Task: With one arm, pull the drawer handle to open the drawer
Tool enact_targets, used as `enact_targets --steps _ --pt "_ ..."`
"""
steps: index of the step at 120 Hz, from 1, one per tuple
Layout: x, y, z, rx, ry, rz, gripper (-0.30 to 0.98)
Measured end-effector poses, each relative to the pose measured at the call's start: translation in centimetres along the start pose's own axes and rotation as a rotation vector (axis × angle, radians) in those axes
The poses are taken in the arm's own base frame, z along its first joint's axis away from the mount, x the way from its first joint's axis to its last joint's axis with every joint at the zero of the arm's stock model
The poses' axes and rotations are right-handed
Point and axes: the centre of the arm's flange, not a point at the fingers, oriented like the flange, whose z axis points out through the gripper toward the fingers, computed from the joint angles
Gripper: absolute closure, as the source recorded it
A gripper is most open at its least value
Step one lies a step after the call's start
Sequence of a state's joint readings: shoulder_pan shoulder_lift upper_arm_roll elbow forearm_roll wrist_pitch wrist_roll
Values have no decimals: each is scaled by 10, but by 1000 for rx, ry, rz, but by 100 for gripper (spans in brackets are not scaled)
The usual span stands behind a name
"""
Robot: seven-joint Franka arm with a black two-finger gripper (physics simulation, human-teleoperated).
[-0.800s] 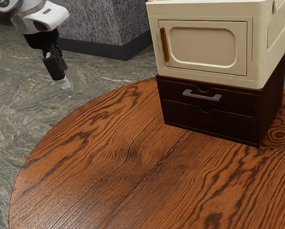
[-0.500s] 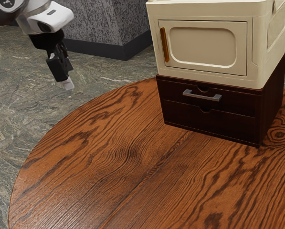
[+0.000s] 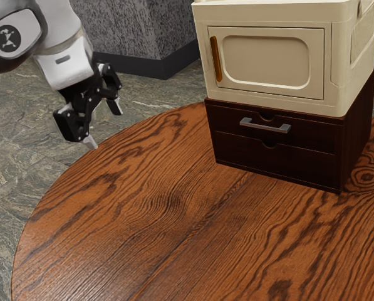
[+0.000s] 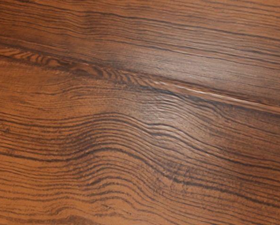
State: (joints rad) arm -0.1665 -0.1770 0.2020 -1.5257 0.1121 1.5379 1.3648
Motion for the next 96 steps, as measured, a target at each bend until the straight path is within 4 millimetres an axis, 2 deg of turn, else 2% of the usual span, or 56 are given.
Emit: enact_targets --steps 5,11,35,46,62,80,96 --pt "5 -4 23 3 -1 54 0" --pt "12 -13 43 30 -1 112 0" --pt "42 -56 91 147 28 284 0" --pt "57 -69 94 204 88 324 0" --pt "74 -77 95 251 159 332 1" --pt "98 -100 97 291 176 351 19" --pt "126 -113 107 290 202 362 32"
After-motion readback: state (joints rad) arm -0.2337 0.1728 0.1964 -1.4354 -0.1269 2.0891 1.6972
